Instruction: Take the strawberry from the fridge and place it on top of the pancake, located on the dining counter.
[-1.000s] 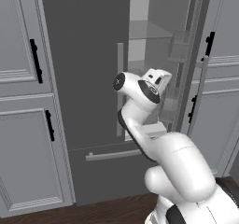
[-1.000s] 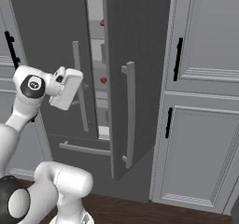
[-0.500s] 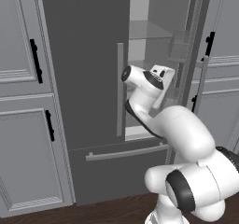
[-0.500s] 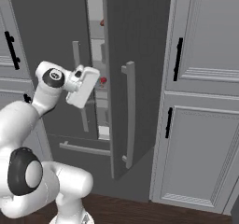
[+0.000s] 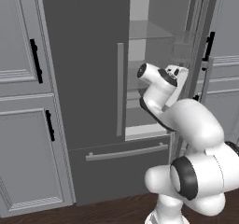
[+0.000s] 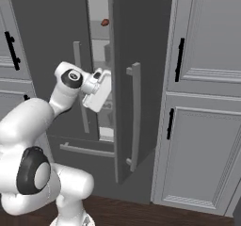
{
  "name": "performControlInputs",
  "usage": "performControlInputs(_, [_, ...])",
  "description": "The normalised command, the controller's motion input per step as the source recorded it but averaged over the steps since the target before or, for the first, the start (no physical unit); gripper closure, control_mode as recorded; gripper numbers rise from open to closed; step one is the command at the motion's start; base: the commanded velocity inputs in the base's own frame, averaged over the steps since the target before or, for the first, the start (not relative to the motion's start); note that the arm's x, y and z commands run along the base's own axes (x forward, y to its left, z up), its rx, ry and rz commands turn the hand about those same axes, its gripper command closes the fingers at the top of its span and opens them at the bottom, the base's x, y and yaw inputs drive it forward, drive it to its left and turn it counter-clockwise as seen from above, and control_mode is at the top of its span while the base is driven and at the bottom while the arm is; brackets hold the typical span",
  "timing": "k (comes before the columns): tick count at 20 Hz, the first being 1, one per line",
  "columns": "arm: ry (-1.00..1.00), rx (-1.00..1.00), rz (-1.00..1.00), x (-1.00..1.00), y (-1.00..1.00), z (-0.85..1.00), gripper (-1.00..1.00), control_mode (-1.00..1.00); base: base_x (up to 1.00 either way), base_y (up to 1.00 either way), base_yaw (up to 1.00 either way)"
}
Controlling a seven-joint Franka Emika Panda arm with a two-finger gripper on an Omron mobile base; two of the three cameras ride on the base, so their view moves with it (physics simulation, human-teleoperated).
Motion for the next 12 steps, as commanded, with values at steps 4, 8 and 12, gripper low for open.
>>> performControlInputs(4, [0.01, 0.0, -0.06, -0.4, -0.71, 0.0, -1.0, -1.0, 0.0, 0.0, 0.0])
performControlInputs(8, [0.0, 0.0, -0.06, -0.57, -0.79, 0.0, -1.0, -1.0, 0.0, 0.0, 0.0])
performControlInputs(12, [-0.06, 0.04, -0.02, -0.33, -0.83, 0.0, -1.0, -1.0, 0.0, 0.0, 0.0])
